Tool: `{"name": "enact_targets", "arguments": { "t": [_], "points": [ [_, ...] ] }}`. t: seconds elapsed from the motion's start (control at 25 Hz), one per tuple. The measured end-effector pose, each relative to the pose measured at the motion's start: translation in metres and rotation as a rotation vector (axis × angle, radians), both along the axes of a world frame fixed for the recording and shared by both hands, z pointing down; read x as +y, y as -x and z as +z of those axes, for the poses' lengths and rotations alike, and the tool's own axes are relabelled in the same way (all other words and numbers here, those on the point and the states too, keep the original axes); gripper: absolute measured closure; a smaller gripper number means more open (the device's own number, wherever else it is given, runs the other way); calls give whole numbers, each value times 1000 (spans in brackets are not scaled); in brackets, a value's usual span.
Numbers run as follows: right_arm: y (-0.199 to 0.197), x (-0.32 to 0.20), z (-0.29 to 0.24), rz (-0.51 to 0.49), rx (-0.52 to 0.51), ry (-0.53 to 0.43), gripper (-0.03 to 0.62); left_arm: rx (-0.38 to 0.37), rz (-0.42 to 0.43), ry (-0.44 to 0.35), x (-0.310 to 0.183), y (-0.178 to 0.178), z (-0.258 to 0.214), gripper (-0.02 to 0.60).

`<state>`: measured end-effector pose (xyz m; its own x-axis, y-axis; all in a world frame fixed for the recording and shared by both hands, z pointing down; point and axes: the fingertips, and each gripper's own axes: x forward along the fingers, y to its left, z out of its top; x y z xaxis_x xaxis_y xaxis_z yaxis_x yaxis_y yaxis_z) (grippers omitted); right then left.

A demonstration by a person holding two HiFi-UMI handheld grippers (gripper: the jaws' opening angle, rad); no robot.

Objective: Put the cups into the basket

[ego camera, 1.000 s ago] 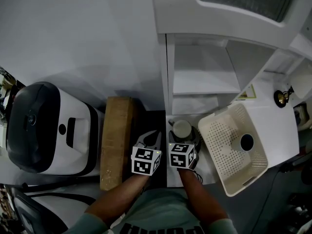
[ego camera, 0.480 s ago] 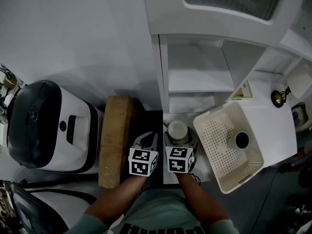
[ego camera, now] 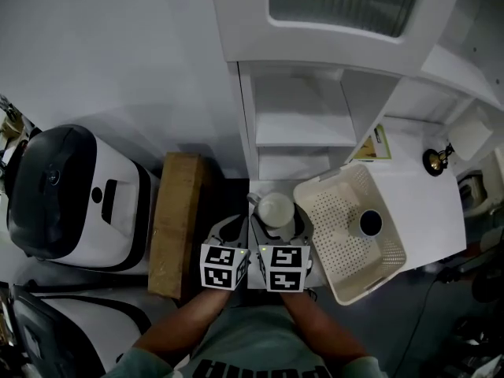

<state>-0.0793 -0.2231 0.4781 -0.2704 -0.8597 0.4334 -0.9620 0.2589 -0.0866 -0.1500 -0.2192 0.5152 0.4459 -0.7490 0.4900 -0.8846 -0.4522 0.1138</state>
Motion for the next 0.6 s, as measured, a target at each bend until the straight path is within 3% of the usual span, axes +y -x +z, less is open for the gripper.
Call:
{"name": "enact_targets", "arguments": {
  "t": [0.6],
  "points": [
    [-98, 21, -44, 56, 35, -46, 210, 32, 45, -47, 19, -72, -25, 575]
  ]
}}
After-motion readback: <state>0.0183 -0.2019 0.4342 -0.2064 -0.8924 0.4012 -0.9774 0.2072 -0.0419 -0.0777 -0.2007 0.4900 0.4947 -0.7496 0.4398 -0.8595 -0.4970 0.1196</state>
